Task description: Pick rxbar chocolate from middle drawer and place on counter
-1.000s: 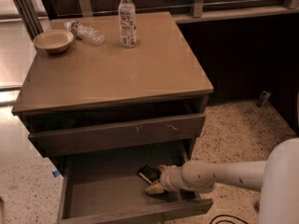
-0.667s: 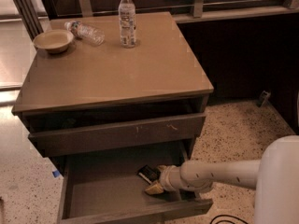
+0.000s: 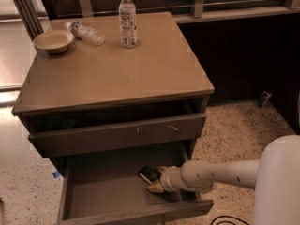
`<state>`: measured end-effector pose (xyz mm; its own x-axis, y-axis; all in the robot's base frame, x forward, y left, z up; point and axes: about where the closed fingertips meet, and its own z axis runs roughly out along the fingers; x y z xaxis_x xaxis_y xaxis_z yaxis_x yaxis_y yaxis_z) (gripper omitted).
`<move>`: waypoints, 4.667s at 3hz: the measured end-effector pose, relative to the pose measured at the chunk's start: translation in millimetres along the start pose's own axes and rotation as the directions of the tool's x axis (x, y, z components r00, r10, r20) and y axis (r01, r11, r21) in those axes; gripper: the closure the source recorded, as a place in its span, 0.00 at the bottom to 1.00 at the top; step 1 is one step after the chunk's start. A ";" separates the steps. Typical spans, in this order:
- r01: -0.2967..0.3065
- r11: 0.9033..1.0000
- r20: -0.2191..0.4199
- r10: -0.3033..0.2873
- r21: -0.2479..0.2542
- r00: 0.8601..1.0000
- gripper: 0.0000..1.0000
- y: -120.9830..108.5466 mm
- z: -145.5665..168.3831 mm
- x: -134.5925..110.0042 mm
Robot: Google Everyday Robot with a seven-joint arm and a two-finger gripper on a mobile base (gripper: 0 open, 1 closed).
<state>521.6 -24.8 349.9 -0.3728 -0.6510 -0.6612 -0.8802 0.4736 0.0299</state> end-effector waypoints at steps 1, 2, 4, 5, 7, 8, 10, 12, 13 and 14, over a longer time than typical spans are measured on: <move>0.022 1.000 0.003 -0.022 -0.006 1.000 0.86 9.2 -3.8 -8.9; 0.048 0.999 0.011 -0.047 -0.011 0.999 1.00 18.4 -9.1 -19.1; 0.148 0.988 0.010 -0.148 -0.032 0.989 1.00 38.7 -36.5 -31.2; 0.225 0.965 -0.050 -0.234 -0.131 0.971 1.00 82.6 -73.8 -37.1; 0.235 0.946 -0.155 -0.272 -0.224 0.950 1.00 136.0 -135.3 -65.1; 0.260 0.942 -0.119 -0.289 -0.213 0.950 1.00 129.5 -165.2 -104.7; 0.438 0.894 0.038 -0.436 -0.098 0.899 1.00 148.5 -309.1 -262.1; 0.433 0.899 0.093 -0.427 -0.059 0.899 1.00 137.2 -331.5 -288.5; 0.449 0.893 0.164 -0.441 -0.014 0.882 1.00 114.9 -359.4 -338.2; 0.464 0.886 0.185 -0.459 0.018 0.869 1.00 108.9 -371.5 -358.6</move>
Offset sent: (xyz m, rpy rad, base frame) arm -0.0173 0.0223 0.0349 -0.0008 -0.0498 0.0653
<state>450.4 39.9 868.7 0.1340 -0.6734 -0.7271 -0.9473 0.1284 -0.2934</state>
